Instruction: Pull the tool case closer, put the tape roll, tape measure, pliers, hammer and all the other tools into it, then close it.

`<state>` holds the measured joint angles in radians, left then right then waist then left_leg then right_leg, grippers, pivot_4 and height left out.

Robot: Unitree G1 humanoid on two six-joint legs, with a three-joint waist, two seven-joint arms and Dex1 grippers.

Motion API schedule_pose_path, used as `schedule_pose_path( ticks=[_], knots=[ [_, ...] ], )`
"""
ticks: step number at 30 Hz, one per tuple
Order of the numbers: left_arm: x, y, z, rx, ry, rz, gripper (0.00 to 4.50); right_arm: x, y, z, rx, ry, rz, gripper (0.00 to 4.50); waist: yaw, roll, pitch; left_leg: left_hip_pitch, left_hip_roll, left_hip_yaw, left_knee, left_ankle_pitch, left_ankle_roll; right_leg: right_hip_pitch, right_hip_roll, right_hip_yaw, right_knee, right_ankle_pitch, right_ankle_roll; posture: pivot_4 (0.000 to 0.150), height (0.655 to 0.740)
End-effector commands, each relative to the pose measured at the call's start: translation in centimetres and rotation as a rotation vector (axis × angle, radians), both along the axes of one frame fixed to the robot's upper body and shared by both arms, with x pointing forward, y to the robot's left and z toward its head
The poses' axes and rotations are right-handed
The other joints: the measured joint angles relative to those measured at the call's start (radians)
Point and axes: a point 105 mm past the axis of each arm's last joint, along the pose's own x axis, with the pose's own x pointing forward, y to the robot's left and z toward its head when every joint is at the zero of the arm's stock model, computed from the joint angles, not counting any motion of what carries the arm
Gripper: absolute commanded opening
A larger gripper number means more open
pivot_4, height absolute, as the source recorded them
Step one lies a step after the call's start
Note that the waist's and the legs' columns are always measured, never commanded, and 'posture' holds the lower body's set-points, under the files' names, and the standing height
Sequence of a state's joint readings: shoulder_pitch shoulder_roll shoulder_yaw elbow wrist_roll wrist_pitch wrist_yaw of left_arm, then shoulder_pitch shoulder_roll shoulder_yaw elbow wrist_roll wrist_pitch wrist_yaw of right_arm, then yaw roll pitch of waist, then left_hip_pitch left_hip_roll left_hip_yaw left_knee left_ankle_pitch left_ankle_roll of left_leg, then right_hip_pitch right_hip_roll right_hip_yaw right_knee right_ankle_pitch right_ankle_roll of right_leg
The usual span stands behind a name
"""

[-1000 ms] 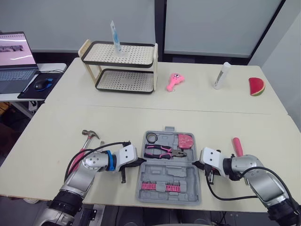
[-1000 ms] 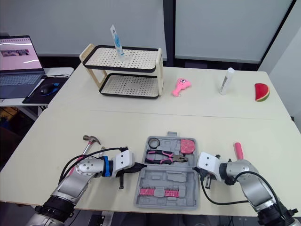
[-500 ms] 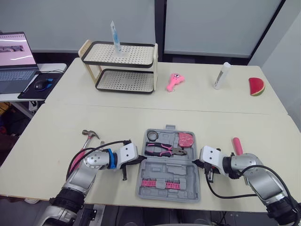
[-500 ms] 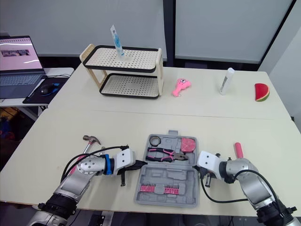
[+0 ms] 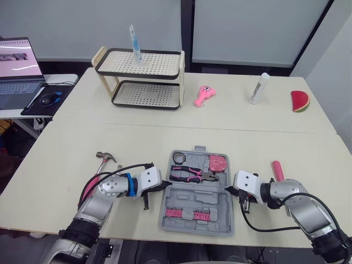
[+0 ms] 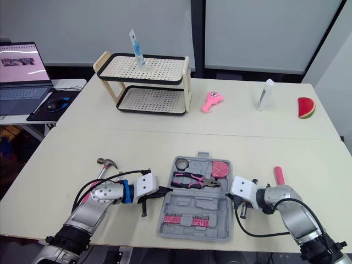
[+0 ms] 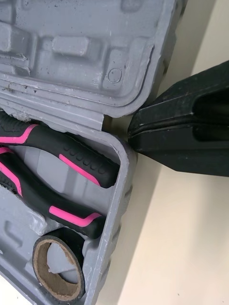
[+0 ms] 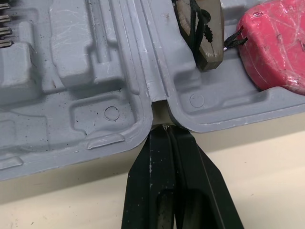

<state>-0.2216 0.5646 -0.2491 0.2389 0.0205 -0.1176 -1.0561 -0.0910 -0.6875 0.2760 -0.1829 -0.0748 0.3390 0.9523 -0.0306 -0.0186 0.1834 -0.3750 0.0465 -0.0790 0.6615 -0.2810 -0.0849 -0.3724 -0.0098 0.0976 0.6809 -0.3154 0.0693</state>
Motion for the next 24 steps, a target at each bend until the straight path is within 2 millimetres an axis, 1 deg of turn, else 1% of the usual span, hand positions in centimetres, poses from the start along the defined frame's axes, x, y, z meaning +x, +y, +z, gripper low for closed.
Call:
schedule_pose_path(
  ticks=[1, 7, 11, 15, 19, 22, 24],
  knots=[
    [-0.2, -0.7, -0.4, 0.008, -0.001, -0.025, 0.0, 0.0, 1.1, 1.0, 0.027, -0.031, 0.049, 0.02, 0.0, 0.0, 0.0, 0.0, 0.0, 0.0, 0.0, 0.0, 0.0, 0.0, 0.0, 0.0, 0.0, 0.0, 0.0, 0.15, 0.735],
    [-0.2, 0.2, 0.0, 0.016, 0.002, -0.014, 0.0, 0.0, -0.1, 1.2, 0.008, -0.03, 0.003, 0.02, 0.001, 0.0, 0.0, 0.0, 0.0, 0.0, 0.0, 0.0, 0.0, 0.0, 0.0, 0.0, 0.0, 0.0, 0.0, 0.15, 0.735],
    [0.0, 0.8, 0.7, 0.007, -0.006, 0.006, 0.0, 0.0, -1.0, 1.6, -0.005, -0.04, -0.024, 0.02, 0.0, 0.0, 0.0, -0.001, 0.0, 0.0, 0.0, 0.0, 0.0, 0.0, 0.0, 0.0, 0.0, 0.0, 0.0, 0.15, 0.735],
    [-0.1, 2.3, 1.8, -0.003, -0.012, 0.033, 0.0, -0.2, -2.1, 2.3, -0.008, -0.059, -0.062, 0.02, -0.002, 0.0, 0.0, -0.001, 0.0, -0.001, 0.0, 0.0, 0.0, -0.001, 0.0, -0.001, 0.001, 0.0, 0.0, 0.15, 0.735],
    [-0.2, 4.1, 3.6, -0.042, -0.013, 0.082, 0.0, -0.7, -2.8, 3.4, 0.014, -0.085, -0.095, 0.02, -0.002, 0.0, 0.0, -0.001, 0.0, -0.001, 0.0, 0.0, 0.0, -0.001, 0.0, -0.001, 0.001, 0.0, 0.0, 0.15, 0.735],
    [-0.6, 5.8, 6.0, -0.141, -0.013, 0.154, 0.0, -1.4, -3.2, 5.1, 0.058, -0.161, -0.093, 0.02, -0.001, 0.0, 0.0, -0.002, 0.0, -0.001, 0.0, 0.0, 0.0, -0.002, 0.0, -0.001, 0.001, 0.0, 0.0, 0.15, 0.735],
    [-0.9, 7.4, 7.5, -0.188, -0.016, 0.222, 0.0, -2.0, -3.8, 6.4, 0.086, -0.209, -0.104, 0.02, -0.001, 0.0, 0.0, -0.003, 0.0, -0.001, 0.001, 0.0, 0.0, -0.001, -0.001, -0.001, 0.002, 0.0, 0.0, 0.15, 0.735]
  ],
)
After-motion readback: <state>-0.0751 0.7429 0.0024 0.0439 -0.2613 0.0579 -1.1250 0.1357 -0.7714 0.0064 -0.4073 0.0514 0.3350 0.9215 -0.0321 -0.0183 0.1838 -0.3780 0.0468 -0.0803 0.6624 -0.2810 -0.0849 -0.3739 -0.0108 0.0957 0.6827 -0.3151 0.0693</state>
